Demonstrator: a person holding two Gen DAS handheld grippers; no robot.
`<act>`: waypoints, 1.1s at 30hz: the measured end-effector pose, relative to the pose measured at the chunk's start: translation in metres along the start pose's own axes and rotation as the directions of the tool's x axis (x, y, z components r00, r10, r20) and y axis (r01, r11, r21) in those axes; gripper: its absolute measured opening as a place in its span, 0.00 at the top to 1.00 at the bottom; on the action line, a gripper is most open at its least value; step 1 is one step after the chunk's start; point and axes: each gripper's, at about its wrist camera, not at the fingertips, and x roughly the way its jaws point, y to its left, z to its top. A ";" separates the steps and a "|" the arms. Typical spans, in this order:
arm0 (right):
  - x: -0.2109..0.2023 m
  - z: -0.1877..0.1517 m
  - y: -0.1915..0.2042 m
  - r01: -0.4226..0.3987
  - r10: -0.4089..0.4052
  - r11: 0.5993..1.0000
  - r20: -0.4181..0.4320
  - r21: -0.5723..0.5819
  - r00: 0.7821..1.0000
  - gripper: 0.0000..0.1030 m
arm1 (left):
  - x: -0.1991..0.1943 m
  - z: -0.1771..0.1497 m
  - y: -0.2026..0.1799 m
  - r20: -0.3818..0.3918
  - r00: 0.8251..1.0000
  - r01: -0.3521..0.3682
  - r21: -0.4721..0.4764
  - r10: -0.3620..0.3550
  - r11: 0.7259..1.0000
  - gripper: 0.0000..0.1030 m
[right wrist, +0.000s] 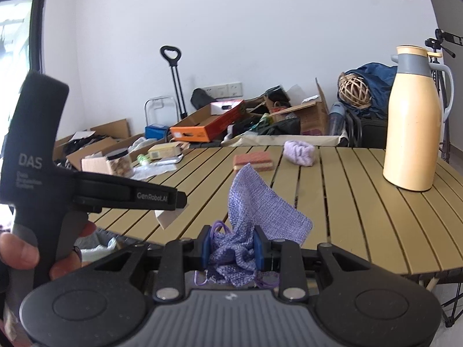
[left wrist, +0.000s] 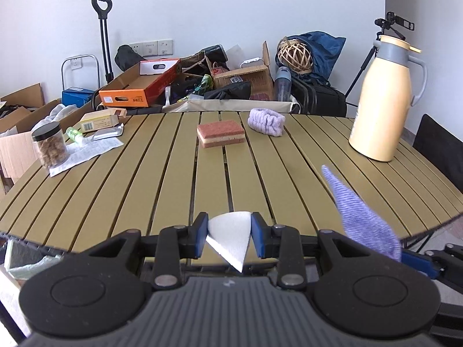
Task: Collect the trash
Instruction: 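Carry both items down under the table toward the black bin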
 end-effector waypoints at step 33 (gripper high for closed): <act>0.044 -0.144 0.032 0.021 0.001 0.998 -0.379 0.054 0.925 0.73 | 0.018 -0.146 0.043 -0.280 0.960 -0.032 -0.031 0.022 0.999 0.68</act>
